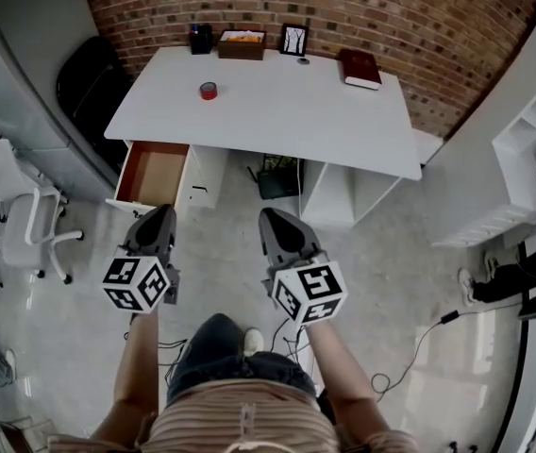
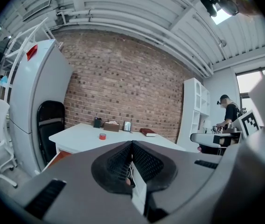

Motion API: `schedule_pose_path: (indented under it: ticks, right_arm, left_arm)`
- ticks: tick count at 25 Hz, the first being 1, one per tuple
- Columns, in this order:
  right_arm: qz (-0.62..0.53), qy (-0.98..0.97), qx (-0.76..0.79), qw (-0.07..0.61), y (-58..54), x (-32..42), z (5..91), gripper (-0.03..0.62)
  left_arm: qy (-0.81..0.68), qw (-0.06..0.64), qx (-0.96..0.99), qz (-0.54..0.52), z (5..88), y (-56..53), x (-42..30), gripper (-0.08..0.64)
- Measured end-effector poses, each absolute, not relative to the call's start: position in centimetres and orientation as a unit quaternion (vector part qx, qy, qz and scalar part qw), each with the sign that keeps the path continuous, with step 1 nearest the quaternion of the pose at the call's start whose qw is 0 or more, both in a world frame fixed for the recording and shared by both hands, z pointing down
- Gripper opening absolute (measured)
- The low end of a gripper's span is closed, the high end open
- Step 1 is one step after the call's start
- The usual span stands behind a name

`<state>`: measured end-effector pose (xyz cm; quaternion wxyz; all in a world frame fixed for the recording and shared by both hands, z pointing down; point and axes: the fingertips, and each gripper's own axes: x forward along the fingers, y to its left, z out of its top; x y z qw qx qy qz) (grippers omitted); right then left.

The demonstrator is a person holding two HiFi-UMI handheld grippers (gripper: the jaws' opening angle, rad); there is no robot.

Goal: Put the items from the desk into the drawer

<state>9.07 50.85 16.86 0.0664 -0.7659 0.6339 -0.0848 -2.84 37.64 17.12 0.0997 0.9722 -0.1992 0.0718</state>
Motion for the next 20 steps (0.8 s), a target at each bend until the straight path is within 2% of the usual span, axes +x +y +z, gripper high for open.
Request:
schedule_pose_path:
  ticks: [9,20]
  right_arm:
    - [-0.086,0.632,-0.767,0.069,47.3,11.7,16.9,0.018]
    - [-0.098,0.622,-0.775,0.052,36.0,16.8,18.0,0.018]
  left_arm:
    - [-0.194,0.099,0.974,0.07,16.9,33.3,0.2,0.008]
    - [-0.19,0.11,0.972,0.081,18.7,21.5,6.5,0.009]
